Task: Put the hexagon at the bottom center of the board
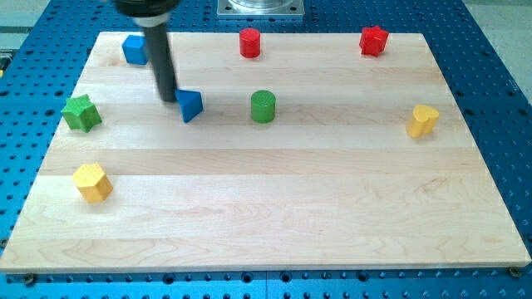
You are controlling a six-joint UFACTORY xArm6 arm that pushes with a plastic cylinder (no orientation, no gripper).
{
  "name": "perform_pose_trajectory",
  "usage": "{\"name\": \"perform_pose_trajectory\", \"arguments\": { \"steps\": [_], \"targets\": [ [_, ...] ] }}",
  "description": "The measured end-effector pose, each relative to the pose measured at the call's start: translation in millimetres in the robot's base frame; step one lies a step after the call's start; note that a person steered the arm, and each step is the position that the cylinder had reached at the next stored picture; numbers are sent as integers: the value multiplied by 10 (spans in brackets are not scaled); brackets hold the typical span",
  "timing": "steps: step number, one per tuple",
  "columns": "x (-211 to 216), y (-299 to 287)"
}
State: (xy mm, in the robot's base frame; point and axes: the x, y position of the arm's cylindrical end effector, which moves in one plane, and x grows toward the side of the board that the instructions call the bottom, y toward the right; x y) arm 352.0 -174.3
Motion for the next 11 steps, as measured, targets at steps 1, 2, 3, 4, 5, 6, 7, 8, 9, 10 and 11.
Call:
{"name": "perform_pose_trajectory", "arguments": {
  "steps": [1,2,3,4,5,6,7,8,9,10,11],
  "targets": [
    [411,-620],
    [827,-487],
    [1262,-671],
    [1445,-632],
    [1779,-638],
    [1954,-105],
    [1982,626],
    [2082,119],
    [2147,437],
    [2166,1579],
    [2267,1106]
  ]
}}
